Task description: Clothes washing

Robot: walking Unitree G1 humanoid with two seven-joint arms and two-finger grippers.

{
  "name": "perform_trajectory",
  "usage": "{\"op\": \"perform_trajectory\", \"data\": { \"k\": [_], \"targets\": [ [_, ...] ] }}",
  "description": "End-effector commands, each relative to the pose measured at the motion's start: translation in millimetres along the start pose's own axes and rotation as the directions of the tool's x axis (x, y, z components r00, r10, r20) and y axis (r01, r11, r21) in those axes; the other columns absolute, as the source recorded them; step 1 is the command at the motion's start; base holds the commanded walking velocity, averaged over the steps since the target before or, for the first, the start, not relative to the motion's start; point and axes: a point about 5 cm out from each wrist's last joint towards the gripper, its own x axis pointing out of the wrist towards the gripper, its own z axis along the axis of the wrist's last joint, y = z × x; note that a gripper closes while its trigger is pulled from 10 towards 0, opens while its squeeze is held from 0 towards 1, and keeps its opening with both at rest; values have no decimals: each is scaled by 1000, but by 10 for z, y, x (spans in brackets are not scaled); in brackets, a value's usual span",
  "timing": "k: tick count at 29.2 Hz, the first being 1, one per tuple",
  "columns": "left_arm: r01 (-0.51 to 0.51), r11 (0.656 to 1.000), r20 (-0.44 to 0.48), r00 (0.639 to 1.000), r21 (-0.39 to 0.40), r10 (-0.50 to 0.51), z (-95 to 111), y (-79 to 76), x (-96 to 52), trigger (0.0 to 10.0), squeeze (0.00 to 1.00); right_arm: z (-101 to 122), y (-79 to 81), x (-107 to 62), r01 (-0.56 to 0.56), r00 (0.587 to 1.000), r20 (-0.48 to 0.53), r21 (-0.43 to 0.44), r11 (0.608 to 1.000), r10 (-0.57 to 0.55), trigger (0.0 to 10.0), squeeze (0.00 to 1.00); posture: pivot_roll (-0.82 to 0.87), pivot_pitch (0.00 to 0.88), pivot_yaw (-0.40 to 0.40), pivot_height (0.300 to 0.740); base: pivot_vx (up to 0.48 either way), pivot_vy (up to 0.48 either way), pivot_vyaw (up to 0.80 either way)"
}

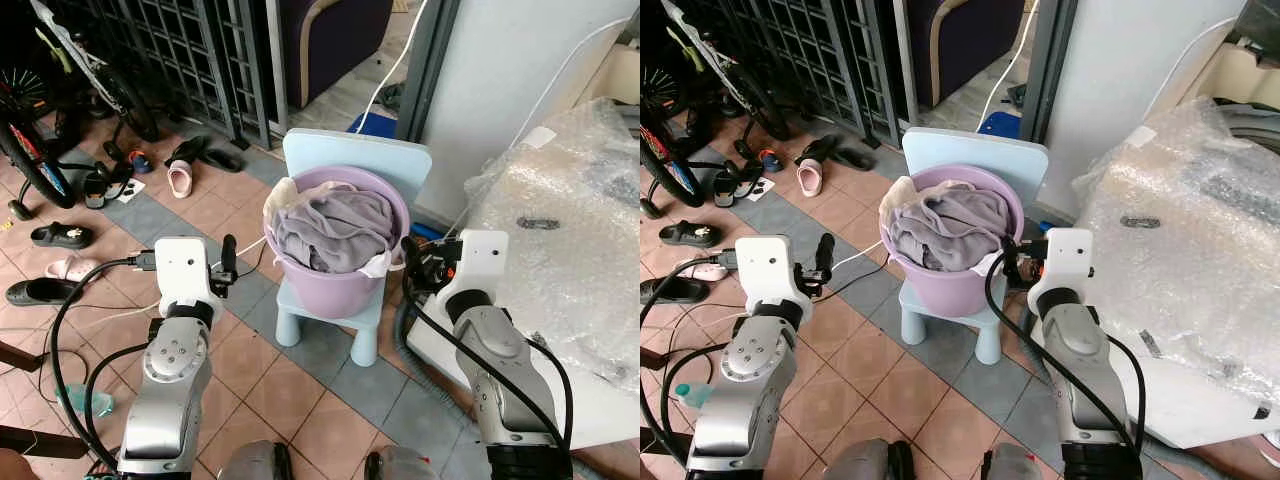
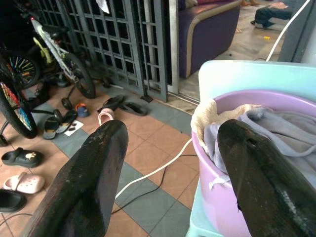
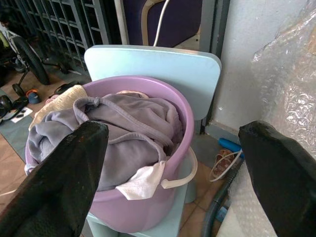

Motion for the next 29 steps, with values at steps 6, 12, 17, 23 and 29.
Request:
{"op": "perform_trajectory", "data": {
  "k": [6, 12, 17, 23, 29],
  "targets": [
    [-5, 1000, -45, 999, 18, 5, -93, 69, -16, 10000, 0, -39, 45, -1, -36, 999, -19, 16, 999, 36, 10000, 0, -21, 92, 55, 740, 0, 0, 0],
    [5, 1000, -40, 999, 13, -4, -87, 57, -14, 10000, 0, -21, 86, 7, -87, 996, -14, -47, 995, 86, 10000, 0, -20, 92, 54, 740, 256, 182, 267],
    [7, 1000, -37, 999, 12, -6, -82, 48, -8, 10000, 0, -32, 114, 30, -108, 994, -32, -26, 994, 107, 10000, 0, -19, 89, 53, 740, 336, 289, 793],
    [8, 1000, -39, 999, 12, -7, -84, 41, 1, 10000, 0, -111, 134, 87, -145, 985, -103, -31, 989, 141, 10000, 0, -20, 88, 51, 740, 332, 282, 489],
    [7, 1000, -40, 999, 15, -6, -86, 29, 5, 10000, 0, -116, 39, 162, -88, 989, -126, -57, 994, 80, 10000, 0, -16, 90, 47, 740, 267, 92, 0]
  ]
}}
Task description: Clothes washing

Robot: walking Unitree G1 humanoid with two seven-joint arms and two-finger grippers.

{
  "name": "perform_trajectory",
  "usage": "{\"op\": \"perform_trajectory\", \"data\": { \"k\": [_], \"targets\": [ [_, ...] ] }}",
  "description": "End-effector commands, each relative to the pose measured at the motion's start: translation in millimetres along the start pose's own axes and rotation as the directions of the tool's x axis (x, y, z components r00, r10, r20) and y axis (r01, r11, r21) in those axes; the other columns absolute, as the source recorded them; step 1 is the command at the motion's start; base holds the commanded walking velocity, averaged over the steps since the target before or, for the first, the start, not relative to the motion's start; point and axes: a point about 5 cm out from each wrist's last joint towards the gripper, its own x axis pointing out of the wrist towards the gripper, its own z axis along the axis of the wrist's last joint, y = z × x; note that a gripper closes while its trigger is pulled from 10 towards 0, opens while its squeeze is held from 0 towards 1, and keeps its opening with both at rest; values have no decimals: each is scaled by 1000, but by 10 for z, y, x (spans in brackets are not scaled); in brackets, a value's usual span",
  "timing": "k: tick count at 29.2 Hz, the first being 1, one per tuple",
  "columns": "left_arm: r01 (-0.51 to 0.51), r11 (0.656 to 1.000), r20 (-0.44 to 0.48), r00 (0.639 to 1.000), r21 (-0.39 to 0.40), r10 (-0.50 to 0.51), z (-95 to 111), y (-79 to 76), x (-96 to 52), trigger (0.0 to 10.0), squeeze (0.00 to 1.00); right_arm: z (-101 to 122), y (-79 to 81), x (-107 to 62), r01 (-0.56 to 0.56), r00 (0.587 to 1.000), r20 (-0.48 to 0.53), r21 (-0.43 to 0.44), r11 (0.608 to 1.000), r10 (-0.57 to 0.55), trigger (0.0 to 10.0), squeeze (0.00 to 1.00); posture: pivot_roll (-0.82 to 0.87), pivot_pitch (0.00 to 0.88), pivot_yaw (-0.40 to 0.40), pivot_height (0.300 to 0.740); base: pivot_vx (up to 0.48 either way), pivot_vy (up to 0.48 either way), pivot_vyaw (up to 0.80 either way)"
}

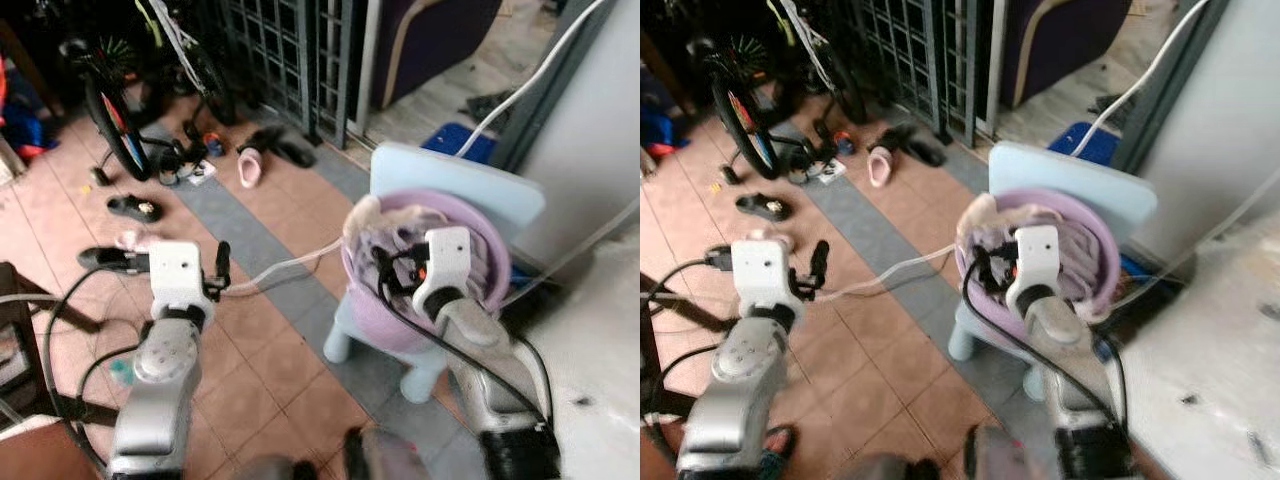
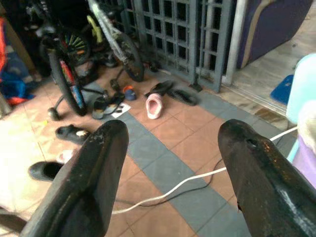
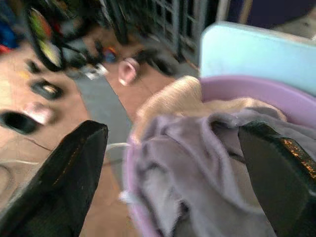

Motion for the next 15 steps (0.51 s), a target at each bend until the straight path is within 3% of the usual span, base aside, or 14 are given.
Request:
{"op": "perform_trajectory", "data": {
  "k": [1, 9, 15],
  "targets": [
    [-25, 999, -5, 1000, 21, 25, -6, 66, -8, 10000, 0, 41, -7, 21, 22, 1000, 4, -2, 1000, -22, 10000, 0, -16, 90, 47, 740, 0, 0, 0],
    [2, 1000, 23, 1000, 6, -2, 33, 34, -7, 10000, 0, -21, -161, 33, 127, 991, -36, -7, 992, -127, 10000, 0, -17, 90, 47, 740, 0, 0, 0],
    [7, 1000, 27, 1000, 4, -7, 38, 25, 0, 10000, 0, -32, -186, 39, 151, 987, -49, -16, 988, -152, 10000, 0, -20, 90, 46, 740, 0, -400, 0]
  ]
}}
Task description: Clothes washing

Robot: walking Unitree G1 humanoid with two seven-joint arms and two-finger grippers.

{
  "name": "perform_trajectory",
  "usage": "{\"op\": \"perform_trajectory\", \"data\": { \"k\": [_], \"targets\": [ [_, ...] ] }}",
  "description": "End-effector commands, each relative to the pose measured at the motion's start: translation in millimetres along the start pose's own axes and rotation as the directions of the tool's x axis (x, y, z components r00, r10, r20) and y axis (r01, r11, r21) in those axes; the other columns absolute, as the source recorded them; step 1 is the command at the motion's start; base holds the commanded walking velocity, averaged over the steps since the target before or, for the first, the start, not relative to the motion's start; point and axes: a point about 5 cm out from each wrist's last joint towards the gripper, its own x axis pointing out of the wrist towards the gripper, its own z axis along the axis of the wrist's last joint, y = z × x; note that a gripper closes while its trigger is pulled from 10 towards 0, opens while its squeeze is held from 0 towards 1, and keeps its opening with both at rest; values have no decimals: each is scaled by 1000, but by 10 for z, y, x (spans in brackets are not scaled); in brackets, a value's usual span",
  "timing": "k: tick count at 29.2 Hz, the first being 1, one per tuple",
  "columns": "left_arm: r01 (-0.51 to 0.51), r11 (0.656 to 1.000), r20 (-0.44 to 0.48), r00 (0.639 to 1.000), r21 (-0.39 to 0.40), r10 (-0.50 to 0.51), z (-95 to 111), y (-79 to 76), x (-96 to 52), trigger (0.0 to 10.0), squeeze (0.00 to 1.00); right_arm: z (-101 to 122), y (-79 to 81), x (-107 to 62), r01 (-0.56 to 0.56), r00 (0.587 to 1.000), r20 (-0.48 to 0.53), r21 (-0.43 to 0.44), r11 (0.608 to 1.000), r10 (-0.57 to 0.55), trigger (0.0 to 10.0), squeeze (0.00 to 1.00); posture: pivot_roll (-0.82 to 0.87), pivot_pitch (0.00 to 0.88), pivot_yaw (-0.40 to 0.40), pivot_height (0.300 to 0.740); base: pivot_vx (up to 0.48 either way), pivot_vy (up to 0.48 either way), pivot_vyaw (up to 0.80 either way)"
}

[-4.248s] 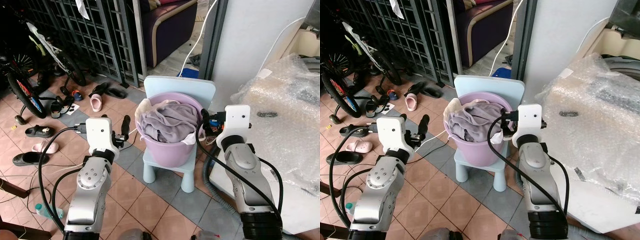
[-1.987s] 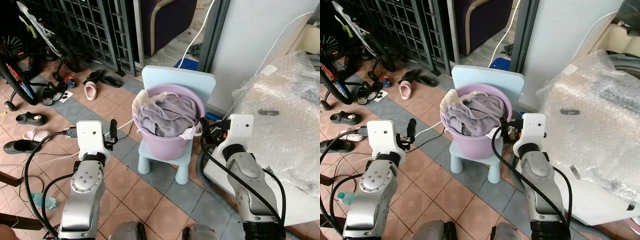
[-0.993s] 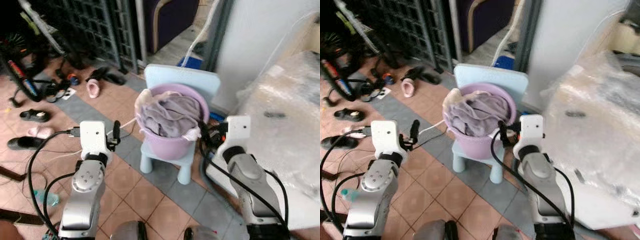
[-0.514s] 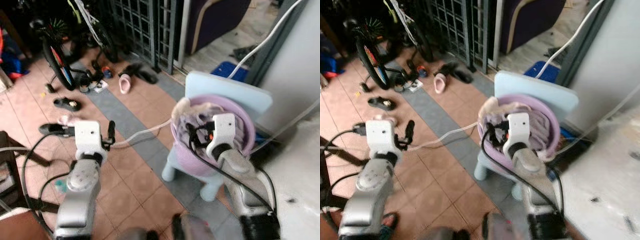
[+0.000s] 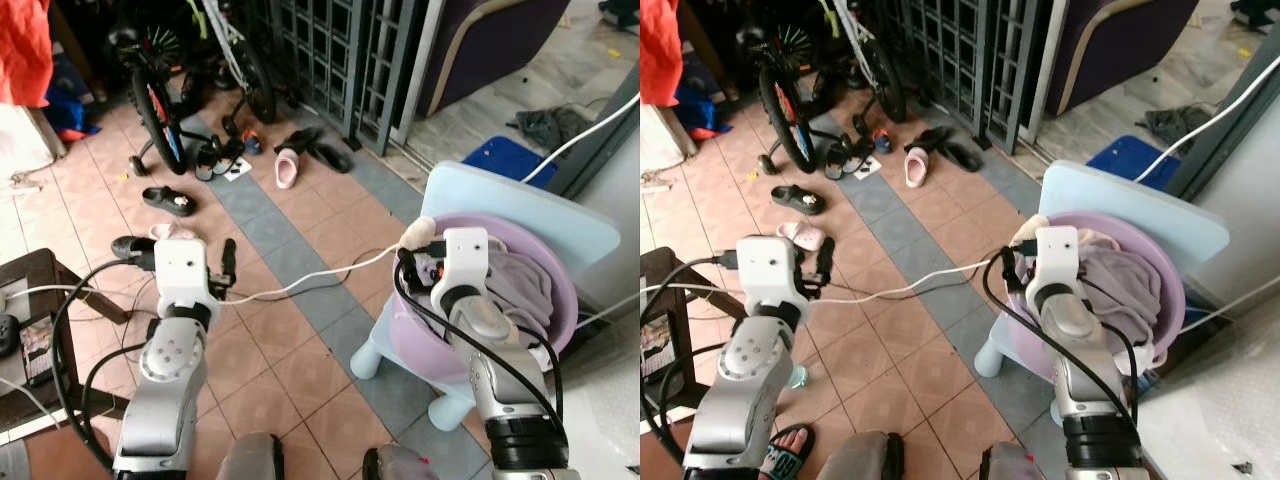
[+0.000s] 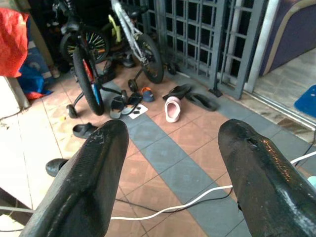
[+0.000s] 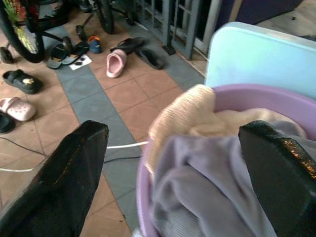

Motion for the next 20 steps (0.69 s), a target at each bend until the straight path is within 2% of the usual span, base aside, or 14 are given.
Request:
{"op": "perform_trajectory", "data": {
  "k": [1, 8, 10, 16, 20],
  "targets": [
    [8, 1000, 7, 1000, -3, -8, 6, -8, -6, 10000, 0, -24, -53, -5, 28, 999, -17, -7, 1000, -29, 10000, 0, -20, 90, 46, 740, 0, -480, 0],
    [0, 1000, 5, 1000, -4, 0, 2, -10, -5, 10000, 0, -137, -27, 1, 3, 997, -76, -36, 999, -6, 10000, 0, -16, 90, 43, 740, 0, -474, 0],
    [-7, 999, 20, 1000, -36, 8, 23, -8, -11, 10000, 0, -167, -3, 6, -25, 995, -102, -41, 999, 20, 10000, 0, -12, 95, 41, 740, 0, 0, 0],
    [-12, 999, -6, 1000, -47, 12, -1, -25, -59, 10000, 0, -205, 31, 50, -77, 987, -145, -30, 997, 72, 10000, 0, 10, 129, 21, 740, 0, 0, 0],
    [35, 999, -3, 999, -41, -35, 33, -134, -85, 10000, 0, -290, 183, 123, -168, 966, -205, -48, 985, 155, 10000, 0, 38, 157, -9, 740, 0, 0, 0]
  ]
}}
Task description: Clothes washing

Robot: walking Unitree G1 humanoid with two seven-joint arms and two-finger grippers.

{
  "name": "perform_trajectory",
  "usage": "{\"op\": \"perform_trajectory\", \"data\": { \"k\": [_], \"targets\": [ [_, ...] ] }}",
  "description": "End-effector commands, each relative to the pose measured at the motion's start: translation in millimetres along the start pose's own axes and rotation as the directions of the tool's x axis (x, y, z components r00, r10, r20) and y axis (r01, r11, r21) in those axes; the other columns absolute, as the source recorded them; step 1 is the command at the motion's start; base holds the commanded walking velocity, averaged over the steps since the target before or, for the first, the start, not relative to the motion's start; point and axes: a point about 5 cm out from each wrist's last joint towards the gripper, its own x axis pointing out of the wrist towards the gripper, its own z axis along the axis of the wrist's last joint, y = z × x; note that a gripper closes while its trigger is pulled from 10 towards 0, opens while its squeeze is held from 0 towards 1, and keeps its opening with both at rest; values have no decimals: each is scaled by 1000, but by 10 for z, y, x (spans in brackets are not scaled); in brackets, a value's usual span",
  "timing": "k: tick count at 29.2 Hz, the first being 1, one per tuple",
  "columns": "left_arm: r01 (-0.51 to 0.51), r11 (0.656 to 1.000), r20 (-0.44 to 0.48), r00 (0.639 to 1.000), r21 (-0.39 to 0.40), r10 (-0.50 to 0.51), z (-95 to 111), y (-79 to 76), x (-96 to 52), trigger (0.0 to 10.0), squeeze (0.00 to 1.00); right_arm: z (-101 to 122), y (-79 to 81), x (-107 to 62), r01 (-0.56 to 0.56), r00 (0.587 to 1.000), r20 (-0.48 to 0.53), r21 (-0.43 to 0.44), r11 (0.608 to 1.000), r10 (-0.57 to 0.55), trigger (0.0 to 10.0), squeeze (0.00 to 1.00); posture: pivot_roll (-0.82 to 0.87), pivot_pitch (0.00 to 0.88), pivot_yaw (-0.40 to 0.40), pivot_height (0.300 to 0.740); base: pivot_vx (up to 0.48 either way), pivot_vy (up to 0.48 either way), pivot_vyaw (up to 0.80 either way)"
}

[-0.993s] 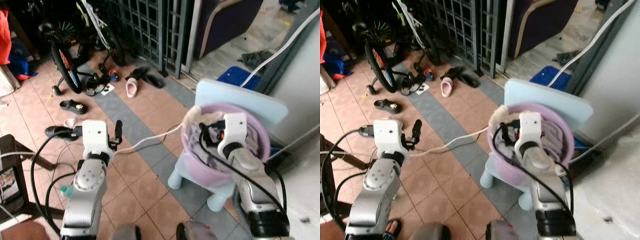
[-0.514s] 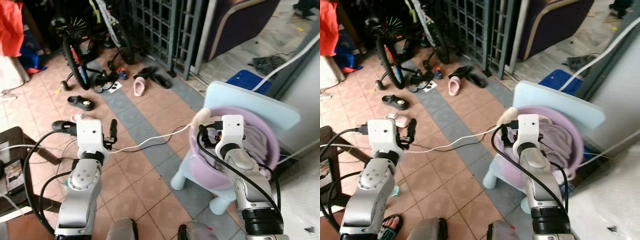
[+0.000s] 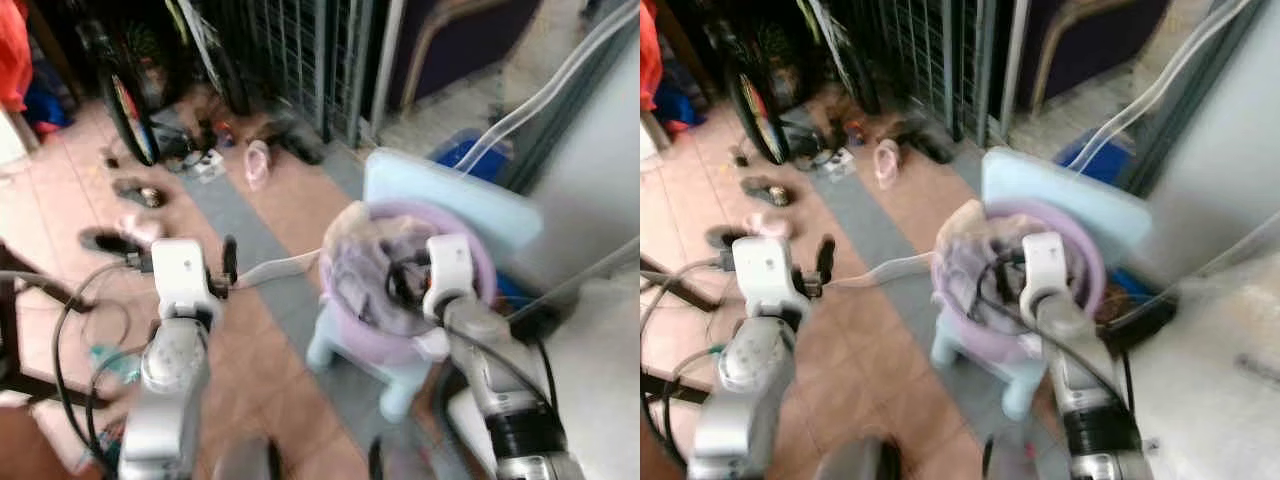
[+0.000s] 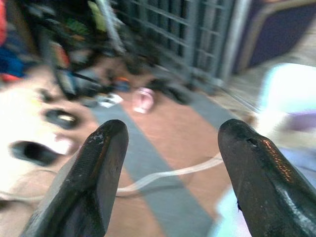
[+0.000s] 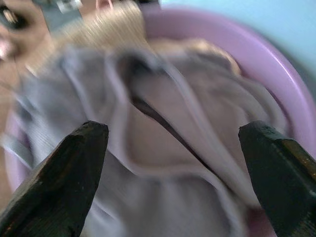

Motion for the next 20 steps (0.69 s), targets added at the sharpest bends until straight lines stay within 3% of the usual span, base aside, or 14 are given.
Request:
{"op": "perform_trajectory", "data": {
  "k": [1, 2, 5, 8, 18, 19, 20],
  "targets": [
    [-4, 1000, 10, 1000, 23, 4, 52, 21, -28, 10000, 0, -5, 158, 36, -67, 998, -19, -10, 998, 66, 10000, 0, 39, 169, -3, 740, 0, 0, 0],
    [-4, 1000, 10, 1000, 23, 4, 52, 21, -28, 10000, 0, -5, 158, 36, -67, 998, -19, -10, 998, 66, 10000, 0, 39, 169, -3, 740, 0, 0, 0],
    [-48, 999, -13, 999, 18, 48, 7, 101, -112, 10000, 0, 32, 387, 122, -154, 988, -17, -28, 988, 154, 10000, 0, 46, 187, 11, 740, 0, 0, 0],
    [-59, 998, -33, 998, 26, 60, -25, 134, -208, 10000, 0, 34, 439, 199, -155, 988, -28, -37, 987, 154, 10000, 0, 67, 215, -3, 740, 0, 0, 0],
    [-126, 991, -116, 985, 45, 130, -123, 270, -567, 10000, 0, -51, 364, 436, -18, 994, -105, -150, 989, 2, 10000, 0, 118, 297, -73, 740, 0, 0, 0],
    [-124, 991, -119, 985, 44, 129, -112, 262, -603, 10000, 0, -70, 359, 463, -7, 993, -121, -152, 988, -12, 5059, 0, 121, 304, -77, 740, 0, 0, 0],
    [-123, 991, -119, 985, 44, 128, -107, 259, -616, 10000, 0, -75, 357, 470, -5, 992, -125, -153, 988, -15, 5059, 0, 123, 307, -79, 740, 0, 0, 0]
  ]
}}
